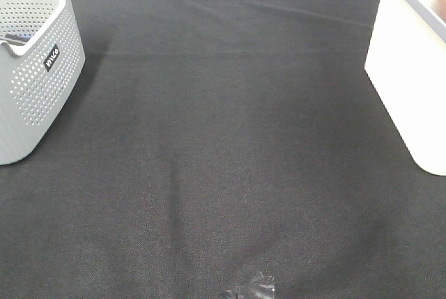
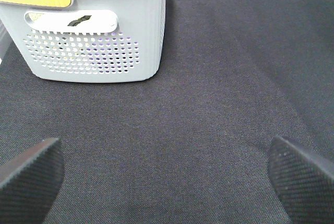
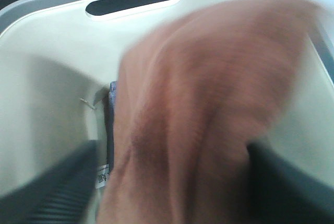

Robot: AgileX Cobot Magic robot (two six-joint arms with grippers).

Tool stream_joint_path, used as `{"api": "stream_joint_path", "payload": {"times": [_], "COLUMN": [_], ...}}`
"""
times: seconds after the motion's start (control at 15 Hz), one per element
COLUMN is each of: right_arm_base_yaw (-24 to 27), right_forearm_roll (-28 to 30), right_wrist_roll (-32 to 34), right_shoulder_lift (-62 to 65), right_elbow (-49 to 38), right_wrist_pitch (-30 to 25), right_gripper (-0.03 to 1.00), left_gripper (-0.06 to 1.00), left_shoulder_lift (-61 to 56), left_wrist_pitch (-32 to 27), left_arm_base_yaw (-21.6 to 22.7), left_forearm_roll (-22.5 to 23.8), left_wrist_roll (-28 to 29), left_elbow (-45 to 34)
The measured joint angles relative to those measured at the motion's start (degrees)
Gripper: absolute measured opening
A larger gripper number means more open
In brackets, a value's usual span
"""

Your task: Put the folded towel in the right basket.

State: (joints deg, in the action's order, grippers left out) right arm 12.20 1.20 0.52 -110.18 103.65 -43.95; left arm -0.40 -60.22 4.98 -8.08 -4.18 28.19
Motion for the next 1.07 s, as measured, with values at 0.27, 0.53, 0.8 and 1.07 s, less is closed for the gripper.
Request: {"api": "stream_joint_path", "payload": {"times": [0.27,0.53,0.8,1.07], "right_arm_base_yaw": [0.0,0.0,0.0,-2.98], "right_forearm_roll": [0.0,-1.2,-3.5,-2.81], "right_wrist_roll": [0.0,0.0,-2.01,-3.21], "right_shoulder_lift": [0.0,0.0,1.03,5.73], "right_elbow": [0.0,0.0,0.0,0.0], "right_wrist_pitch": [-0.4,-1.66,-3.32,-5.73], "right_gripper": [0.96,0.97,0.97,0.97], "left_gripper": [0.99,0.99,0.99,0.99], "left_shoulder_lift": [0.0,0.0,0.0,0.0], "left_wrist_pitch": [0.0,0.0,0.0,0.0], "left_arm_base_yaw": [0.0,0.0,0.0,0.0], "left_forearm_roll": [0.0,0.0,0.0,1.03], "left_wrist_roll": [0.0,0.0,0.0,1.32], "left_elbow": [0.0,0.0,0.0,0.0]}}
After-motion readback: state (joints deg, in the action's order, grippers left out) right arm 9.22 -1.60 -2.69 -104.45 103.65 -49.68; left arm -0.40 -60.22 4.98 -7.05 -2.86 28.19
